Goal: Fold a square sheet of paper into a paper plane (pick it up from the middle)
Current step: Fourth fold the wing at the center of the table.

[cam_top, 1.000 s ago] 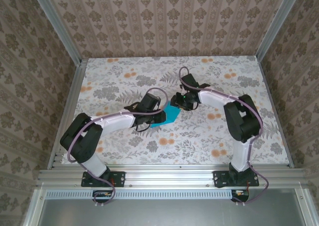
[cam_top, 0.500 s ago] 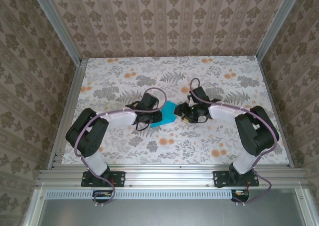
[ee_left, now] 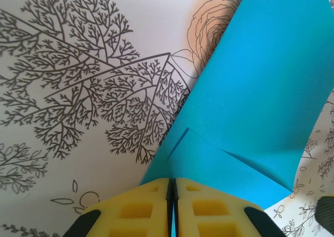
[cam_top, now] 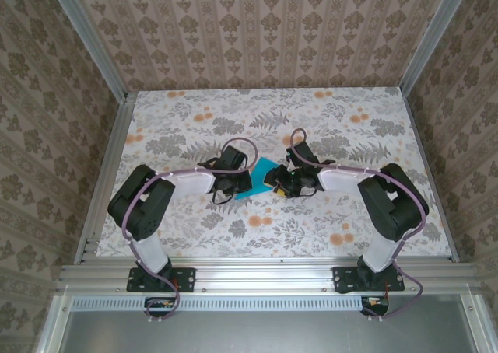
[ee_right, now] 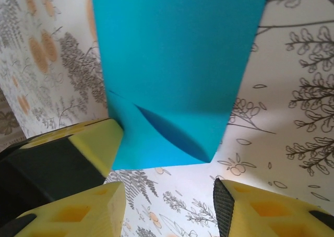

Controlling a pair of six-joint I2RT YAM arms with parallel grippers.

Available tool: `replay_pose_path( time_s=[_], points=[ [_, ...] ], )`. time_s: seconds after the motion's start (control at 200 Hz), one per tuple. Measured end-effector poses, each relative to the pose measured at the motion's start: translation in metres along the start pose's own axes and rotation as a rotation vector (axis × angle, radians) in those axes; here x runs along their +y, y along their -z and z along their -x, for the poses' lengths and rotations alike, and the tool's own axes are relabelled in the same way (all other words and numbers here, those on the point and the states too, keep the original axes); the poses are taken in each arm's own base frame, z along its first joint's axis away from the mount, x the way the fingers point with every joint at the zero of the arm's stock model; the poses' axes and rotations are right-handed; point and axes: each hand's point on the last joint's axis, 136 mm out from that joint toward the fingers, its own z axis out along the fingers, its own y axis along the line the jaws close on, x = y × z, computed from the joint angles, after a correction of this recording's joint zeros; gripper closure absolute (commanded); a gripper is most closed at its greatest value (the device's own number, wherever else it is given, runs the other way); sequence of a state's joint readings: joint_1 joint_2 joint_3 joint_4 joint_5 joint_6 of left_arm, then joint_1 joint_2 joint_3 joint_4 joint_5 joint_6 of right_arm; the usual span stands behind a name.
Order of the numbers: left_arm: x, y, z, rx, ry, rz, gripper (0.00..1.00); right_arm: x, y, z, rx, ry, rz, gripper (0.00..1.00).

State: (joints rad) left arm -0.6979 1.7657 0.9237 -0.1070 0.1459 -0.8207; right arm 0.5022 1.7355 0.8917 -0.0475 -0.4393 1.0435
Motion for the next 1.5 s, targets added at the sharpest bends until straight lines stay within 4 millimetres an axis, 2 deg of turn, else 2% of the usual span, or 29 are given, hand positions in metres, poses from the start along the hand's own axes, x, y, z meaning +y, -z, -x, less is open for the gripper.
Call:
replay_pose_path(
  time_s=[0.285, 0.835, 1.06, 1.295, 1.5],
  points=[
    [0.000, 0.000, 0.000, 0.027, 0.072, -0.024, 0.87, -0.009, -0.011, 0.003, -0.003, -0.066, -0.018, 0.51],
    [0.000, 0.000, -0.001, 0.040, 0.089, -0.035, 0.87, 0.003, -0.020, 0.012, -0.019, -0.102, 0.051, 0.62],
    [0.000, 0.000, -0.001, 0.041, 0.089, -0.035, 0.87, 0.005, -0.021, 0.013, -0.027, -0.104, 0.069, 0.62],
    [0.000, -0.001, -0.001, 0.042, 0.089, -0.035, 0.87, 0.006, -0.021, 0.013, -0.026, -0.108, 0.078, 0.74],
    [-0.001, 0.000, -0.002, 0.046, 0.089, -0.040, 0.87, 0.008, -0.022, 0.013, -0.023, -0.106, 0.090, 0.74]
  ],
)
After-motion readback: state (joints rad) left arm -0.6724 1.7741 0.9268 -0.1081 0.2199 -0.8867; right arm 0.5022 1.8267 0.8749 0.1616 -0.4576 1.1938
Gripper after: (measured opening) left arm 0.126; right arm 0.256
